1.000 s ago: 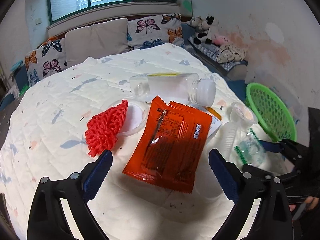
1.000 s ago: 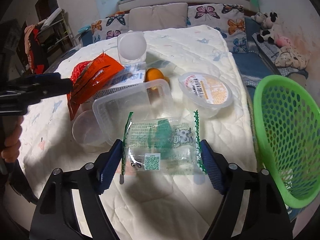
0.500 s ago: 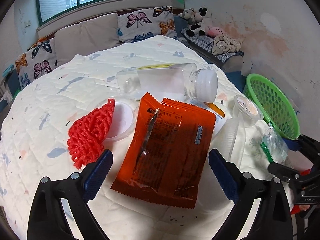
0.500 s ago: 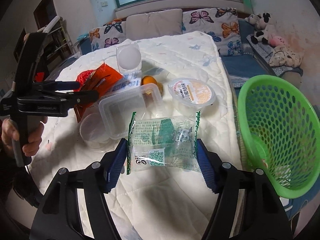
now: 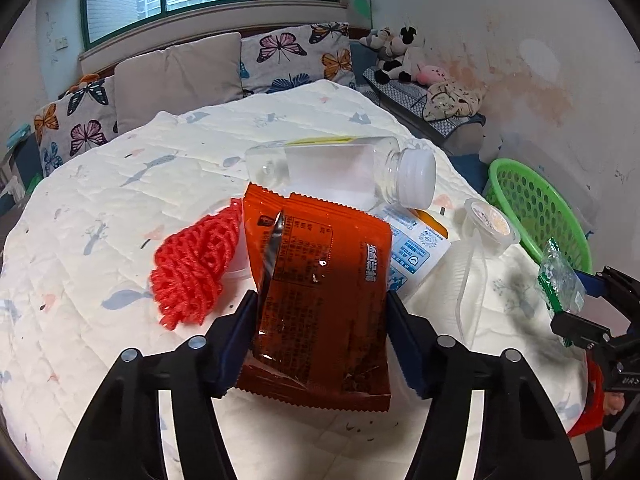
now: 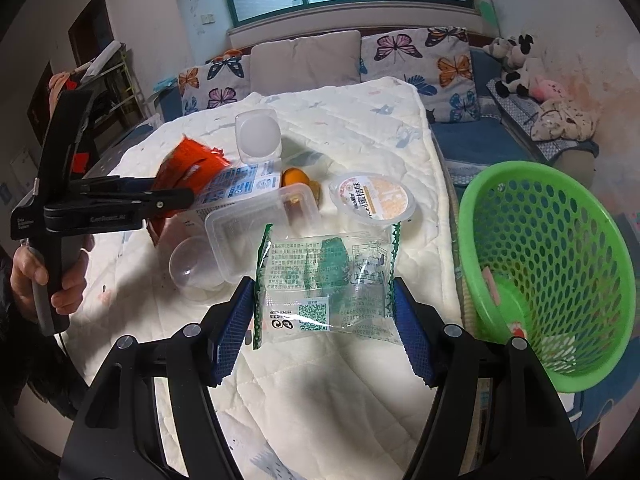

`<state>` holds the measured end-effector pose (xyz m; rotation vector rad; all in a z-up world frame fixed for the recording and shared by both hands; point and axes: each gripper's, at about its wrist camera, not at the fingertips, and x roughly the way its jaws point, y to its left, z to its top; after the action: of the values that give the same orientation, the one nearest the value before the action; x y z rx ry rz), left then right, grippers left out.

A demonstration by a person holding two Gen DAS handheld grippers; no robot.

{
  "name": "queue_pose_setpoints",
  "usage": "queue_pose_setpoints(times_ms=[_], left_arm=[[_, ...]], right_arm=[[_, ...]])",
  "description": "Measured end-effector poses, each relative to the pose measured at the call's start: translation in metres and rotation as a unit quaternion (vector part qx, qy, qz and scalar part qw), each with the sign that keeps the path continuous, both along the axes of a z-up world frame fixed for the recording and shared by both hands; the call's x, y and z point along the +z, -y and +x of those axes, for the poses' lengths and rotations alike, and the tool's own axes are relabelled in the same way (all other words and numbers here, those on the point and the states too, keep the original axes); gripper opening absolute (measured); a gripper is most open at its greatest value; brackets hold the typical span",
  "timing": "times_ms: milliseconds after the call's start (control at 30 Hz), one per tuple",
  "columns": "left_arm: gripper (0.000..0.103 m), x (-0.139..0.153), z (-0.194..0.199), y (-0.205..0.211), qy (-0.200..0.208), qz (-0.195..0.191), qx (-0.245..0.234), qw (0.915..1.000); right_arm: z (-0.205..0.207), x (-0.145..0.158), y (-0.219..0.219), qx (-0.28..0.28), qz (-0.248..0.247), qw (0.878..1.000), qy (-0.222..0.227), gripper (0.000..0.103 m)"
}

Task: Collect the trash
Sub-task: 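Drop the clear bag into the basket with the right gripper while the left gripper grasps the orange wrapper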

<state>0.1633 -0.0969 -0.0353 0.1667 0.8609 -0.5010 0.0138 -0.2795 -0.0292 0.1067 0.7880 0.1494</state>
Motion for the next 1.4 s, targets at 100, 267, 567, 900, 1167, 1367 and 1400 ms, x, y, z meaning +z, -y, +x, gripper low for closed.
queue_pose_setpoints(times_ms=[100,267,567,900,1167,1367,1400], left_arm=[[0.056,0.006,-0.004,-0.007,0.003,-0.009,0.005,0.9999],[0.055,0.021,-0.014,-0.014,0.009,-0.024,0.007,0.9996],[0.052,0.051,-0.033,-0.005,0.029,-0.049,-0.016,0.9982],[0.052,0.07,-0.043,0.049,0.029,-0.066,-0.069,0.995],[0.052,0.07,-0.037,0.099,0.025,-0.057,-0.102,0.9929],[0.052,0.072,-0.036,0.13,0.025,-0.049,-0.123,0.9909],[0.052,0.072,-0.036,0.136,0.025,-0.046,-0.127,0.9905]], right_arm=[[-0.001,0.001,0.002,-0.004,-0.002,1.0,0.001,0.068],[-0.003,0.003,0.007,-0.013,-0.002,1.0,0.005,0.068],[-0.009,0.013,0.034,-0.046,0.0,0.999,0.02,0.068],[-0.014,0.011,0.084,-0.098,-0.009,0.995,0.021,0.068],[-0.014,0.0,0.123,-0.129,-0.013,0.992,0.012,0.068],[-0.012,-0.009,0.141,-0.141,-0.01,0.99,0.005,0.075],[-0.012,-0.011,0.144,-0.144,-0.012,0.99,0.004,0.078]])
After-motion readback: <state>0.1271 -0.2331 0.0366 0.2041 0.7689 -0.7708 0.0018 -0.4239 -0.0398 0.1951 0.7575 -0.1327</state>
